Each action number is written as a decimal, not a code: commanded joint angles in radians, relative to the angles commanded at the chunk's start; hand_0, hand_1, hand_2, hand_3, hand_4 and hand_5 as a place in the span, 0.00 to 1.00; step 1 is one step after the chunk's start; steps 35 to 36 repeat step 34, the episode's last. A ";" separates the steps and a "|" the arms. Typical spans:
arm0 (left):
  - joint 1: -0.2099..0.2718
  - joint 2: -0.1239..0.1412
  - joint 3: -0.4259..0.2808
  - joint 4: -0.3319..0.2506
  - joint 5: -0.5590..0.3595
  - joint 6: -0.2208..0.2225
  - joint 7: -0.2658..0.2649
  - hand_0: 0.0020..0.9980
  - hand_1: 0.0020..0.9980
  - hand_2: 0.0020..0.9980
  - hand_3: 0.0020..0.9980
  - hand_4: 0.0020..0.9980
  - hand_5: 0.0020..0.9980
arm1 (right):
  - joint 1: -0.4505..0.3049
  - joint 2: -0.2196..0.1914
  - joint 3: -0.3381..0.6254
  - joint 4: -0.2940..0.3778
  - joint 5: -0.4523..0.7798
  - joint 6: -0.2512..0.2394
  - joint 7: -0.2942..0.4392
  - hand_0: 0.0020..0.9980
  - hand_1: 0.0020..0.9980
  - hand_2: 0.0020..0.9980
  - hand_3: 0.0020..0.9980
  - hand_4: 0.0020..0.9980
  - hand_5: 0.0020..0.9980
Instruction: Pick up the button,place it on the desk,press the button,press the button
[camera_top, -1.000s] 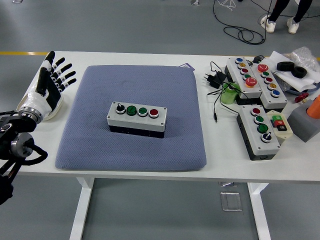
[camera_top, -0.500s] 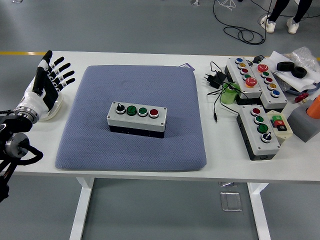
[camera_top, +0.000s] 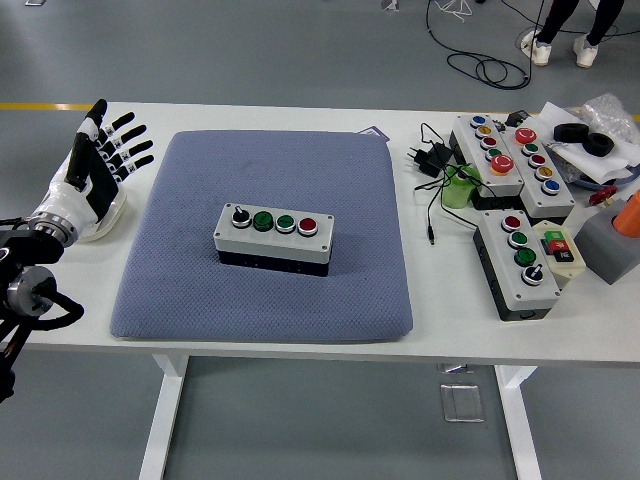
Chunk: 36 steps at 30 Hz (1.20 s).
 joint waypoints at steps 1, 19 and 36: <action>0.000 0.000 -0.001 -0.001 0.001 -0.001 0.000 0.80 0.83 0.89 0.91 0.77 1.00 | 0.000 0.000 0.001 0.000 -0.001 0.000 0.000 0.66 0.64 0.66 0.58 0.35 0.22; 0.005 0.005 -0.005 0.001 0.002 -0.001 0.002 0.79 0.83 0.88 0.90 0.75 1.00 | 0.001 0.000 0.004 0.000 -0.007 0.001 -0.001 0.66 0.64 0.66 0.57 0.35 0.22; 0.001 -0.015 -0.004 0.017 0.003 0.000 0.001 0.80 0.83 0.88 0.90 0.75 1.00 | -0.002 -0.002 -0.003 0.000 0.007 -0.001 0.000 0.66 0.63 0.66 0.58 0.35 0.22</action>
